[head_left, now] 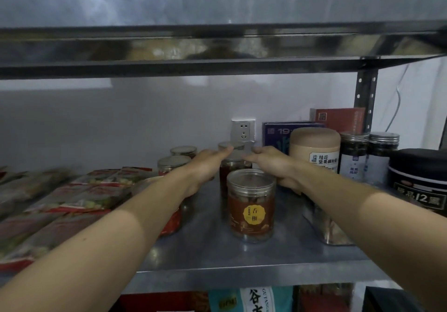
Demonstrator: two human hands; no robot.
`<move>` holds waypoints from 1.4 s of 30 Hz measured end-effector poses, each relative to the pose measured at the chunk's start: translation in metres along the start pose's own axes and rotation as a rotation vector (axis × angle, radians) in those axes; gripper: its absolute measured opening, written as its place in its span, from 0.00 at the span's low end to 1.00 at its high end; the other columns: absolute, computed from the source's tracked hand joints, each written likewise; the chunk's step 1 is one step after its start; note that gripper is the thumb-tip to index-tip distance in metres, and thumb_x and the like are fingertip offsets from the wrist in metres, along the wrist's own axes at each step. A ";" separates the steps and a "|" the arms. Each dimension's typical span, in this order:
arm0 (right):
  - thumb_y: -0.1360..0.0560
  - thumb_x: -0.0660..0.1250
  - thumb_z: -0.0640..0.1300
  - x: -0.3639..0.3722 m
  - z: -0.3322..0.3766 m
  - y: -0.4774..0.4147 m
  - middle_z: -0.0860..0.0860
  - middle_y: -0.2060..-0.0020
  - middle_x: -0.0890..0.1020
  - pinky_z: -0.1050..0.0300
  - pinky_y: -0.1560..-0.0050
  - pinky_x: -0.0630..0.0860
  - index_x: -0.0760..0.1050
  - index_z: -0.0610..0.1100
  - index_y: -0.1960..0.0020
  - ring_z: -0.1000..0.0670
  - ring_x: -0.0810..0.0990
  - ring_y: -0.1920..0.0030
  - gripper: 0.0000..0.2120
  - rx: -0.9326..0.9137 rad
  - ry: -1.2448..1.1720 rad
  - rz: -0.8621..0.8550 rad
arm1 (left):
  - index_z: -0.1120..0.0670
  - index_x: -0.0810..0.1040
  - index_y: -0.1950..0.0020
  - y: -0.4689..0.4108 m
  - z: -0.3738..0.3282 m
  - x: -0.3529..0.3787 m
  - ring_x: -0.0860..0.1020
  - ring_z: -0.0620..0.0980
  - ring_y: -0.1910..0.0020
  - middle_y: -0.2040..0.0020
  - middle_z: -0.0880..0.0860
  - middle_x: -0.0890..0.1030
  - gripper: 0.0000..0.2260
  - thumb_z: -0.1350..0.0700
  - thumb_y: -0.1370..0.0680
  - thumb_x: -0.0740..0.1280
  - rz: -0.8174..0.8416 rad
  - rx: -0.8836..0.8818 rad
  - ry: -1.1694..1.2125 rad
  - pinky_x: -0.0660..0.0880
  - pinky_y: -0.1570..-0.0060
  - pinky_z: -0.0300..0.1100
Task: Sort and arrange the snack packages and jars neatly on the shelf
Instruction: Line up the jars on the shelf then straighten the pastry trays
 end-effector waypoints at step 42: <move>0.27 0.72 0.51 0.129 -0.005 0.121 0.61 0.46 0.79 0.65 0.44 0.76 0.73 0.52 0.40 0.62 0.78 0.45 0.18 -0.739 0.038 -0.511 | 0.47 0.66 0.31 0.164 0.085 -0.093 0.67 0.43 0.34 0.35 0.45 0.69 0.26 0.49 0.27 0.72 -0.676 0.373 -0.205 0.67 0.33 0.43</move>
Point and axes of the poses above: each hand's wrist, its own y-axis away from the middle knuckle, its own x-axis out of the palm, z = x × y, the point moved 5 cm from there along -y, towards the middle knuckle
